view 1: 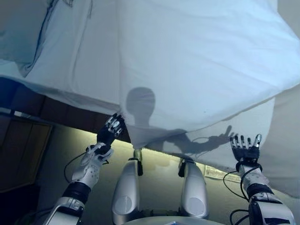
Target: Make the bed neatly
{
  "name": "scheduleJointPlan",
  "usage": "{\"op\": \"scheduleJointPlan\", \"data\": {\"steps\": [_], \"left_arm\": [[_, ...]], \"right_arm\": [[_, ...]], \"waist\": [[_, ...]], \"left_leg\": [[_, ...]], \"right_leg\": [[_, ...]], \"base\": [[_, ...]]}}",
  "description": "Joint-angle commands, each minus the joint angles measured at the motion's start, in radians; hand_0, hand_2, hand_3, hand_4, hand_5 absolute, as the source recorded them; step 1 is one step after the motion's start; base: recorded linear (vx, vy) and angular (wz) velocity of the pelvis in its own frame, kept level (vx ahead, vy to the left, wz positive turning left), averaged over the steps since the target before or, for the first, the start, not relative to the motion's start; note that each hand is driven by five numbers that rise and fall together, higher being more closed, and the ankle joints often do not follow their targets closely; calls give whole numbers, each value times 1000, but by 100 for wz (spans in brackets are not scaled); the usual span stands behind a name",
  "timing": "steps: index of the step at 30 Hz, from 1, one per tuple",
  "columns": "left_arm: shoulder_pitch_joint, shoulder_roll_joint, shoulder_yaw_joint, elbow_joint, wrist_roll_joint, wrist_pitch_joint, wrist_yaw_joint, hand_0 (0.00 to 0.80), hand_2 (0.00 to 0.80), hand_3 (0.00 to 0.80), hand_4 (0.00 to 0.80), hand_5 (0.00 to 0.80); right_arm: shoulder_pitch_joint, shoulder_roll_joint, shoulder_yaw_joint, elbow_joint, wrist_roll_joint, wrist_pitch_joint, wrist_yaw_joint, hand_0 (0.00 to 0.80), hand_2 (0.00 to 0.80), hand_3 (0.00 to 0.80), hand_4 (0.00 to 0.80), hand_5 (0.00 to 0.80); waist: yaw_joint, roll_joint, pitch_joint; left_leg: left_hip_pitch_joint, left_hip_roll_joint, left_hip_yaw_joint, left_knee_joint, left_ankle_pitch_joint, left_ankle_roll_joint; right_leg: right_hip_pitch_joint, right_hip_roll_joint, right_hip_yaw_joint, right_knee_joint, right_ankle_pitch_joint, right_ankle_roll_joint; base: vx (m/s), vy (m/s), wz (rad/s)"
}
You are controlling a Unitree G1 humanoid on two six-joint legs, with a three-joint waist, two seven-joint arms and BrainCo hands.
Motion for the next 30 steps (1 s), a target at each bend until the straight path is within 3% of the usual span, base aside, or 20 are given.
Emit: {"op": "scheduleJointPlan", "data": {"steps": [1,7,12,20,26,27,30], "left_arm": [[-10,20,-26,-113,-28,-47,3,0,0,0,0,0],[-29,103,28,-186,-79,-17,4,0,0,0,0,0],[-1,141,46,-274,-114,-4,16,0,0,0,0,0],[34,185,89,-312,-147,19,0,0,0,0,0,0],[25,227,101,-323,-172,33,1,0,0,0,0,0],[24,232,102,-331,-179,37,-1,0,0,0,0,0],[27,243,113,-344,-188,51,-13,0,0,0,0,0]], "right_arm": [[-29,-69,-71,35,93,-21,52,0,0,0,0,0],[-78,-146,-100,102,152,61,119,0,0,0,0,0],[-113,-199,-99,110,174,104,167,0,0,0,0,0],[-130,-238,-98,137,192,181,186,0,0,0,0,0],[-166,-286,-89,171,215,198,180,0,0,0,0,0],[-178,-298,-84,169,197,194,179,0,0,0,0,0],[-215,-329,-82,169,195,191,153,0,0,0,0,0]], "waist": [[45,15,-3],[78,33,6],[102,56,8],[133,64,-8],[149,70,-13],[151,72,-19],[157,79,-24]], "left_leg": [[-26,108,-102,-31,84,-142],[-133,102,-99,3,89,-131],[-184,80,-118,8,102,-119],[-238,73,-145,31,107,-114],[-277,65,-159,46,110,-112],[-280,60,-165,58,83,-115],[-304,54,-168,74,81,-114]], "right_leg": [[-59,-110,44,54,55,110],[-164,-126,49,113,45,109],[-223,-122,53,149,29,104],[-284,-120,51,234,-13,93],[-323,-118,54,275,-30,88],[-327,-117,66,295,-58,99],[-355,-121,74,322,-67,98]], "base": [[-17,-59,36],[-16,-67,11],[11,-56,10],[35,-75,1],[35,-93,15],[90,-61,7],[30,-43,7]]}}
